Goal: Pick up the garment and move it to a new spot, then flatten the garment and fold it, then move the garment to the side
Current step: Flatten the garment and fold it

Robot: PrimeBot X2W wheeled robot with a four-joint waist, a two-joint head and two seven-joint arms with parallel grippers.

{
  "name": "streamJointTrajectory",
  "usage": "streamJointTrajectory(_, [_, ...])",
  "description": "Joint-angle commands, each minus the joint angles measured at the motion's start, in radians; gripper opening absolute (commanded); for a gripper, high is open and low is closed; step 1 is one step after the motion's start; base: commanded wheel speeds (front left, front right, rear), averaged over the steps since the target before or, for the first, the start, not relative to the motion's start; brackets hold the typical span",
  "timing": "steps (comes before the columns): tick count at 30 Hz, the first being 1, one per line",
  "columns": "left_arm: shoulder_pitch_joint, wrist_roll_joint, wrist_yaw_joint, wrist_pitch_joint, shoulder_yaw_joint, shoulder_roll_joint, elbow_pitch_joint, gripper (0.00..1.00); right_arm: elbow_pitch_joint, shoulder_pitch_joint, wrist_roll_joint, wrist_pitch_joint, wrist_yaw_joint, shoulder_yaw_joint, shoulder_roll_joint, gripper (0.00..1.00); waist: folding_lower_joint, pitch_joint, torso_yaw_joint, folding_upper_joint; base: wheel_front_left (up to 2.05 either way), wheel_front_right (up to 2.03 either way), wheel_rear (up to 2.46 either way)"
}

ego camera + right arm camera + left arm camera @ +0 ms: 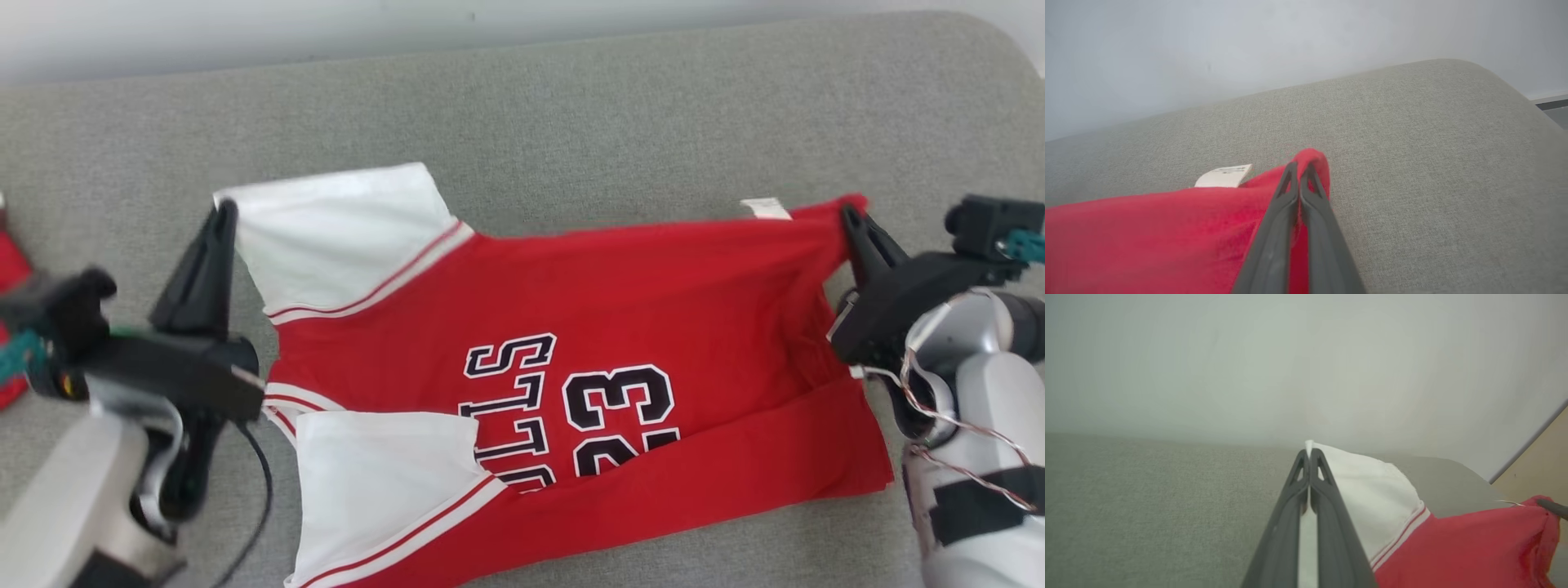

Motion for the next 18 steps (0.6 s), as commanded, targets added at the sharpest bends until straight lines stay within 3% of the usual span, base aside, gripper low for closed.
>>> streamJointTrajectory(1, [0.045, -0.020, -0.004, -0.012, 0.006, -0.003, -0.024, 0.00, -0.008, 0.022, 0.014, -0.004, -0.002, -0.001, -0.008, 0.00, 0.0002, -0.010, 0.007, 0.0000, 0.00, 0.00, 0.00])
streamJointTrajectory(10, [0.339, -0.081, -0.001, -0.042, 0.039, -0.026, -0.310, 0.00, -0.075, 0.146, 0.056, 0.024, -0.002, -0.030, -0.056, 0.00, 0.0002, -0.042, 0.052, 0.0000, 0.00, 0.00, 0.00])
streamJointTrajectory(18, [0.547, -0.164, 0.006, -0.045, 0.036, -0.060, -0.449, 0.00, -0.113, 0.246, 0.056, 0.066, -0.002, -0.065, -0.083, 0.00, 0.0002, -0.065, 0.091, 0.0000, 0.00, 0.00, 0.00])
